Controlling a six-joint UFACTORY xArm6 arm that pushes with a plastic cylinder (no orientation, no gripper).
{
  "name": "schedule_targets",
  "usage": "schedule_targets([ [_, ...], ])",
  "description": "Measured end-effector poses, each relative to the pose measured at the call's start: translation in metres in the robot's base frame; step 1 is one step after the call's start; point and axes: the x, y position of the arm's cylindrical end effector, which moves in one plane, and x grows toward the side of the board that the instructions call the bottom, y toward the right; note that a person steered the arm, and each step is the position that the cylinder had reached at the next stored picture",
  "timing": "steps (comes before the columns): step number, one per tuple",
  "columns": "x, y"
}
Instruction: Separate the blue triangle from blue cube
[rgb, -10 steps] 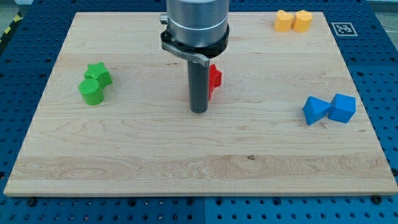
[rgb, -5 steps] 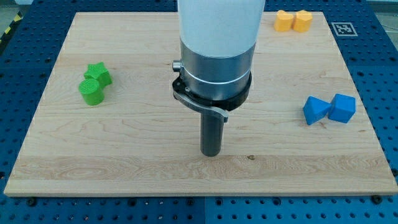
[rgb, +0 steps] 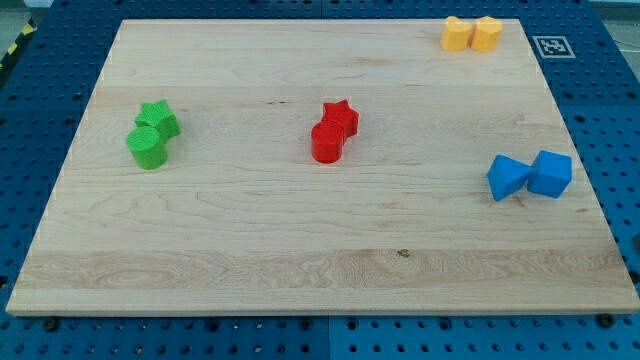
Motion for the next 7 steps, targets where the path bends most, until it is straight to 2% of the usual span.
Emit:
schedule_targets([
  [3,-0.099,-0.014],
  [4,-0.095,-0.057],
  [6,-0.050,-0.186],
  [7,-0.045,-0.199],
])
